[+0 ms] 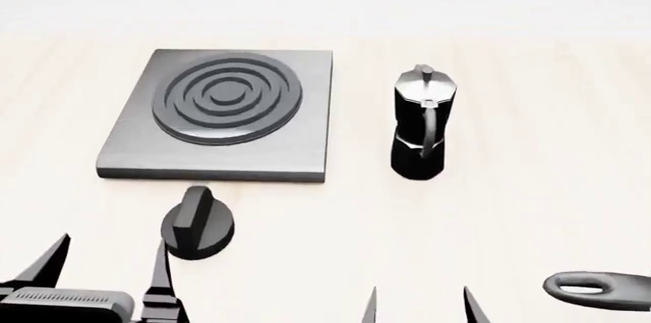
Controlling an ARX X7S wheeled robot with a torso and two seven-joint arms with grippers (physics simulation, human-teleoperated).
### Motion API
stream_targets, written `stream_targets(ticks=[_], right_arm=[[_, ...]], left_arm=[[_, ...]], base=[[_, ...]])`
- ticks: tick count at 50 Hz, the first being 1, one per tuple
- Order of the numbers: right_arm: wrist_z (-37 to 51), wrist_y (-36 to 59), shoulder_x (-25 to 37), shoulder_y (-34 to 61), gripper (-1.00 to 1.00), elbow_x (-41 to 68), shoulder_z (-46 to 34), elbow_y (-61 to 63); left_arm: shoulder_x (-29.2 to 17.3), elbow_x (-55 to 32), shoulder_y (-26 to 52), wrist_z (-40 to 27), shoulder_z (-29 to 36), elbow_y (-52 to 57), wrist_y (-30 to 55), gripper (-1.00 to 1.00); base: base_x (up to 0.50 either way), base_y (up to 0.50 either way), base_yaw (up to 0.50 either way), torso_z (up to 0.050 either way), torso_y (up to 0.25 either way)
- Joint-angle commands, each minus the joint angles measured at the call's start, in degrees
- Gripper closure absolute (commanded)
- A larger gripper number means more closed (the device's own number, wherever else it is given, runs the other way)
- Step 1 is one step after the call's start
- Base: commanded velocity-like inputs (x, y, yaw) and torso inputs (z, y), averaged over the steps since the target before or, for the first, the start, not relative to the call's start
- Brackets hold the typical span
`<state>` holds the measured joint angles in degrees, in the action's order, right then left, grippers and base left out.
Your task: Put the moka pot on the stove.
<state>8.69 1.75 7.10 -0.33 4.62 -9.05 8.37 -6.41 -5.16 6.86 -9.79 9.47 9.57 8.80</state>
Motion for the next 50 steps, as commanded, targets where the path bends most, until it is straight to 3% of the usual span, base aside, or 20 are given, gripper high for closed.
stream_targets(ticks=[1,50], right_arm=[[1.0,0.9,0.3,0.6,-1.0,-0.1,-1.1,0.4],[3.5,1.0,2.2,0.3,-1.0,2.0,-2.8,0.6]], left_arm=[[-0.4,-0.4,0.5,-0.7,0.7,-2.7,-2.1,-1.0],[-2.5,-2.4,0.5,-3.3,2.4,-1.5,-1.8,-1.0]], base=[[0.35,0.0,0.0,0.0,0.0],[0.33,0.0,0.0,0.0,0.0]])
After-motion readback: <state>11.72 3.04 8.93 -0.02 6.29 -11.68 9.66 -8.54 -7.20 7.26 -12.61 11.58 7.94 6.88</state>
